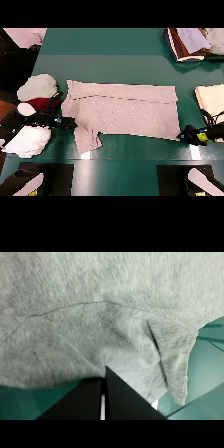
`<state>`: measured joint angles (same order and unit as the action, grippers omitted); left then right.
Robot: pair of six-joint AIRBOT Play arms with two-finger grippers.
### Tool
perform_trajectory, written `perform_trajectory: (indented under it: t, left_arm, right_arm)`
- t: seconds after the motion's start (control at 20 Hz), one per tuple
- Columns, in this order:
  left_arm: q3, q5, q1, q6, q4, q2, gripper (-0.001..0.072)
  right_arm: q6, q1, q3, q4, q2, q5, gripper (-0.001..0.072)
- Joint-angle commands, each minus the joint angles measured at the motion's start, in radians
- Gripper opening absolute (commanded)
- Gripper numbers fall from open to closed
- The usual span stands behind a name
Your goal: Fold the shirts.
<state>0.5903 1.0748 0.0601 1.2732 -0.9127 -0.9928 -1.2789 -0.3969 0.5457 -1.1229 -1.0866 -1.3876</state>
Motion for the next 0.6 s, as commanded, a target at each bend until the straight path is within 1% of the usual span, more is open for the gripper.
perform_trajectory:
  t: [0.0,0.15,0.25,0.3,0.35,0.45,0.55]
  left_arm:
    - [0.002,0.009,0.000,-0.010,-0.003,0.001,0.0021]
    - [0.002,0.021,0.000,-0.010,-0.024,0.001,0.0021]
    - [0.006,0.073,0.000,-0.009,-0.059,0.001,0.0020]
    - [0.017,0.127,0.000,-0.009,-0.087,0.005,0.0019]
    - [0.024,0.174,0.001,-0.008,-0.113,0.022,0.0019]
    - [0.023,0.249,0.001,0.025,-0.143,0.105,0.0019]
    - [0.024,0.363,0.001,0.080,-0.116,0.205,0.0019]
  right_arm:
    - [0.005,0.056,-0.013,0.003,-0.017,0.043,0.0298]
    - [0.005,0.081,-0.012,0.003,-0.017,0.066,0.0014]
    - [0.005,0.081,0.011,-0.010,-0.013,0.037,0.0012]
    - [0.005,0.081,0.033,-0.041,0.002,0.000,0.0012]
    - [0.003,0.081,0.061,-0.094,0.035,-0.051,0.0011]
    - [-0.022,0.081,0.112,-0.244,0.128,-0.152,0.0011]
    - [-0.022,0.081,0.146,-0.384,0.239,-0.222,0.0011]
